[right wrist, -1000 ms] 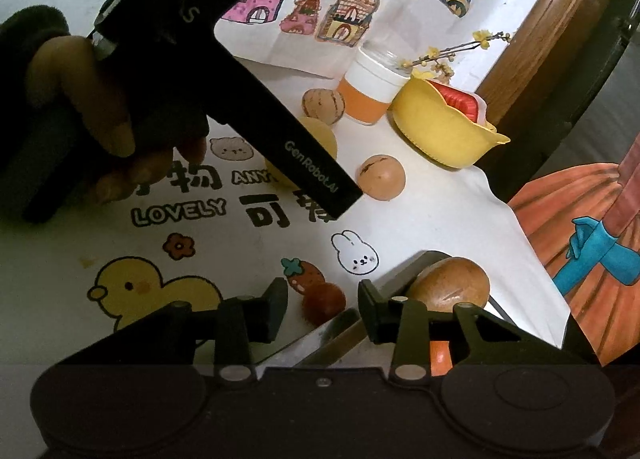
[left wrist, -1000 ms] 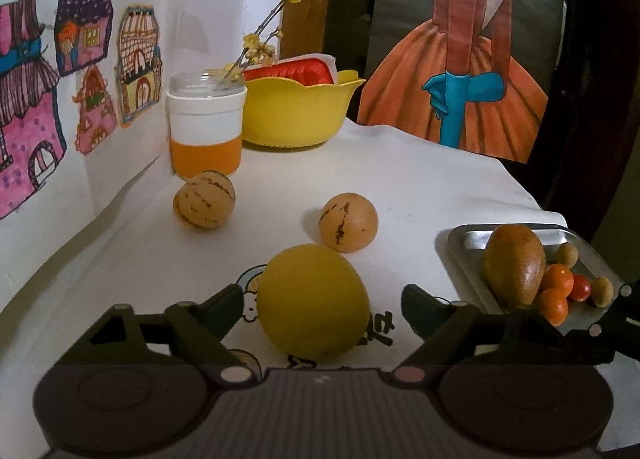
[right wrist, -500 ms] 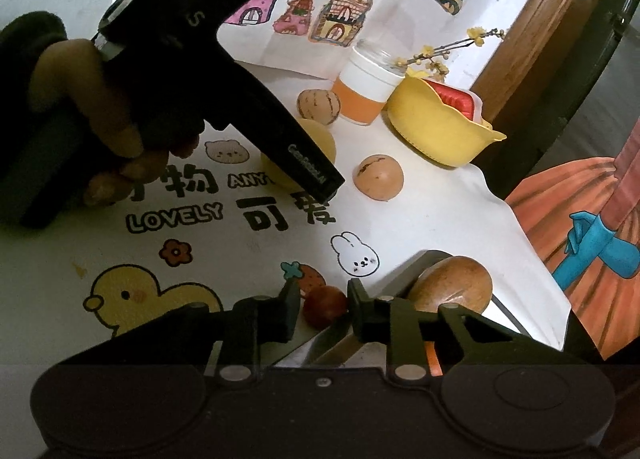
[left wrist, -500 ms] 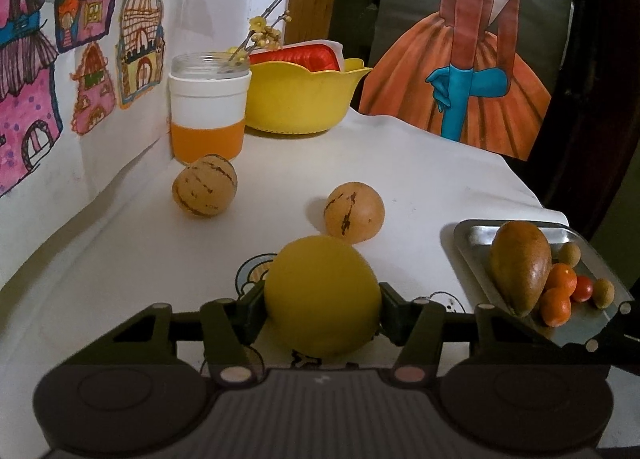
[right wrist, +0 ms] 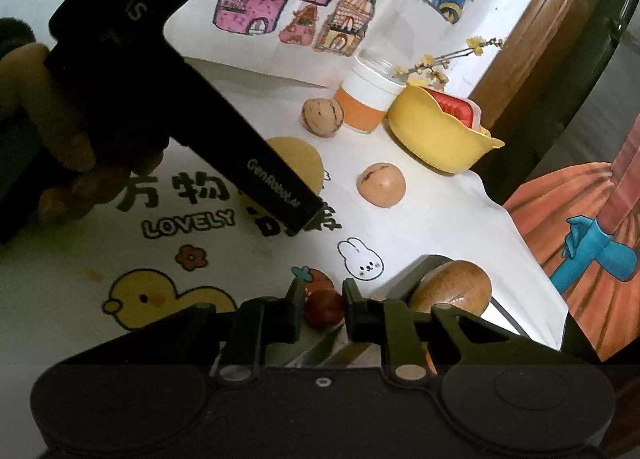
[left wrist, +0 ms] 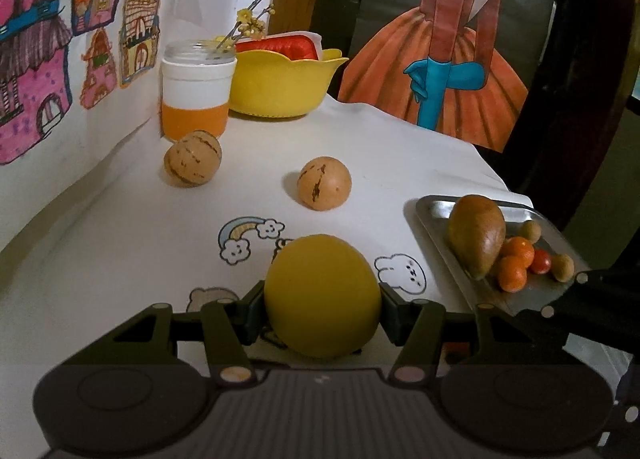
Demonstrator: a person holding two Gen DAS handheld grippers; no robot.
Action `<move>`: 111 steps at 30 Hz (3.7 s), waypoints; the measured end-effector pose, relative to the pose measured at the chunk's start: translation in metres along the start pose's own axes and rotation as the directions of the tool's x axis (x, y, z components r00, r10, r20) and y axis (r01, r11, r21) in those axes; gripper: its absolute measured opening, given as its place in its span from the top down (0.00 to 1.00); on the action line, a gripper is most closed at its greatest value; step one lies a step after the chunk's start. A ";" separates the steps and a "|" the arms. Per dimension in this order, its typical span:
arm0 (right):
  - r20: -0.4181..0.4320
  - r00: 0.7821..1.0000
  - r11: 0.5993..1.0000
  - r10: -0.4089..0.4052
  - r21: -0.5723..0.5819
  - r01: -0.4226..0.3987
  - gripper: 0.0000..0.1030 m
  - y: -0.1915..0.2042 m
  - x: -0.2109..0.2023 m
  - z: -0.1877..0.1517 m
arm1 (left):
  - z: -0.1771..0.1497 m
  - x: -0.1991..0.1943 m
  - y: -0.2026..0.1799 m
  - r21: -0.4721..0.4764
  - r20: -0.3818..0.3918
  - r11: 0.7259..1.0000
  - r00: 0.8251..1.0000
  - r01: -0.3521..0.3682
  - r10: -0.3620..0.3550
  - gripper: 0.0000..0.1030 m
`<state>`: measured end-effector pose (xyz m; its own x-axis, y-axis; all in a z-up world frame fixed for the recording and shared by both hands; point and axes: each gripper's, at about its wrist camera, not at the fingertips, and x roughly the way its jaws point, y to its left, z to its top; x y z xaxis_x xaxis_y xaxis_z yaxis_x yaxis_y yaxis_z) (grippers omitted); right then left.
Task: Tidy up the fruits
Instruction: 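Carry the yellow fruit in left tool while right tool carries the tomato over the tray, then lower and open left tool onto the tray while right tool releases the tomato there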
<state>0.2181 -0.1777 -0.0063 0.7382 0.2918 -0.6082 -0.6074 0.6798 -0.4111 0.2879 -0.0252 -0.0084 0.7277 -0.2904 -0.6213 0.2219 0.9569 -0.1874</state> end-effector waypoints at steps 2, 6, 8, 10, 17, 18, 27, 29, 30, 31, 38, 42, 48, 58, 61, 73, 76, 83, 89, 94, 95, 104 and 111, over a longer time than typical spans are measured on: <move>0.005 1.000 1.000 0.009 0.000 -0.009 0.82 0.002 -0.003 0.001 | -0.002 -0.004 -0.001 0.001 -0.003 1.000 1.000 0.001 -0.001 0.41; 0.000 1.000 1.000 0.002 -0.008 -0.002 0.81 0.005 -0.003 0.002 | -0.007 -0.010 -0.002 0.011 -0.008 1.000 1.000 -0.005 0.005 0.41; -0.007 1.000 1.000 -0.001 -0.004 0.001 0.79 0.004 -0.003 0.001 | -0.008 -0.012 -0.002 0.013 -0.010 1.000 1.000 -0.007 0.007 0.41; -0.024 1.000 1.000 0.002 -0.003 -0.002 0.70 0.004 -0.001 0.001 | -0.009 -0.013 -0.002 0.011 -0.009 1.000 1.000 -0.011 0.011 0.41; -0.044 0.999 0.998 0.016 0.063 -0.014 0.66 -0.002 0.002 0.000 | -0.013 -0.015 -0.006 0.023 -0.003 0.999 0.999 -0.036 0.036 0.41; -0.044 0.999 0.998 0.011 0.065 -0.008 0.67 -0.002 0.002 -0.001 | -0.013 -0.016 -0.006 0.021 -0.005 0.999 0.999 -0.035 0.036 0.41; -0.025 0.998 0.996 -0.063 0.055 0.064 0.78 0.005 0.002 -0.008 | -0.018 -0.024 -0.009 0.019 -0.012 0.999 0.999 -0.047 0.047 0.41; -0.011 0.998 0.996 -0.068 0.049 0.069 0.78 0.007 0.001 -0.009 | -0.019 -0.025 -0.009 0.013 -0.013 0.999 0.999 -0.045 0.045 0.41; -0.007 0.998 0.996 -0.070 0.046 0.070 0.78 0.008 0.000 -0.010 | -0.019 -0.026 -0.010 0.012 -0.013 0.999 0.999 -0.045 0.045 0.41; -0.002 0.997 0.997 -0.071 0.043 0.071 0.78 0.010 -0.002 -0.011 | -0.020 -0.027 -0.010 0.012 -0.013 0.999 0.999 -0.045 0.045 0.41; 0.029 0.997 0.996 -0.075 0.048 0.073 0.78 0.021 -0.020 -0.015 | -0.028 -0.036 -0.017 0.007 -0.013 0.999 0.999 -0.047 0.048 0.41; 0.037 0.997 0.996 -0.072 0.053 0.070 0.78 0.026 -0.033 -0.018 | -0.036 -0.046 -0.020 -0.022 -0.011 0.999 0.999 -0.041 0.040 0.41; 0.057 0.994 0.992 -0.096 0.086 0.091 0.78 0.030 -0.055 -0.024 | -0.050 -0.059 -0.031 0.003 -0.003 1.000 1.000 -0.029 0.029 0.41; 0.065 0.986 0.981 -0.152 0.132 0.143 0.78 0.024 -0.087 -0.039 | -0.065 -0.074 -0.053 -0.035 0.019 0.999 0.999 0.028 -0.028 0.41; 0.061 0.983 0.975 -0.173 0.150 0.162 0.78 0.019 -0.095 -0.045 | -0.064 -0.077 -0.058 -0.049 0.038 0.998 0.999 0.035 -0.033 0.41; 0.052 0.967 0.949 -0.249 0.213 0.233 0.78 -0.011 -0.104 -0.072 | -0.041 -0.073 -0.096 0.022 0.057 0.999 0.997 0.047 -0.048 0.41; 0.048 0.961 0.937 -0.274 0.241 0.255 0.78 -0.024 -0.104 -0.080 | -0.035 -0.066 -0.107 0.036 0.051 0.998 0.997 0.050 -0.052 0.41; 0.032 0.944 0.907 -0.329 0.287 0.307 0.78 -0.054 -0.103 -0.100 | -0.026 -0.046 -0.131 0.057 0.038 0.996 0.996 0.073 -0.076 0.41; 0.004 0.937 0.884 -0.349 0.334 0.328 0.78 -0.076 -0.095 -0.119 | -0.021 -0.023 -0.151 0.078 0.011 0.993 0.995 0.094 -0.095 0.41; -0.002 0.941 0.879 -0.339 0.357 0.317 0.78 -0.085 -0.087 -0.129 | -0.019 -0.007 -0.164 0.097 -0.010 0.990 0.995 0.103 -0.103 0.41; 0.000 0.943 0.880 -0.334 0.358 0.312 0.78 -0.086 -0.085 -0.130 | -0.019 -0.004 -0.166 0.097 -0.013 0.990 0.994 0.105 -0.104 0.41; -0.006 0.962 0.899 -0.272 0.354 0.257 0.78 -0.091 -0.062 -0.128 | -0.016 0.017 -0.166 0.078 -0.040 0.990 0.992 0.120 -0.117 0.41; -0.018 0.965 0.901 -0.263 0.353 0.252 0.78 -0.094 -0.052 -0.125 | -0.014 0.024 -0.161 0.074 -0.060 0.989 0.991 0.126 -0.122 0.41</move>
<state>0.2003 -0.3409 -0.0210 0.8664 0.0906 -0.4910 -0.2575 0.9236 -0.2840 0.2604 -0.1866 -0.0034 0.6548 -0.4042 -0.6387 0.3592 0.9099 -0.2075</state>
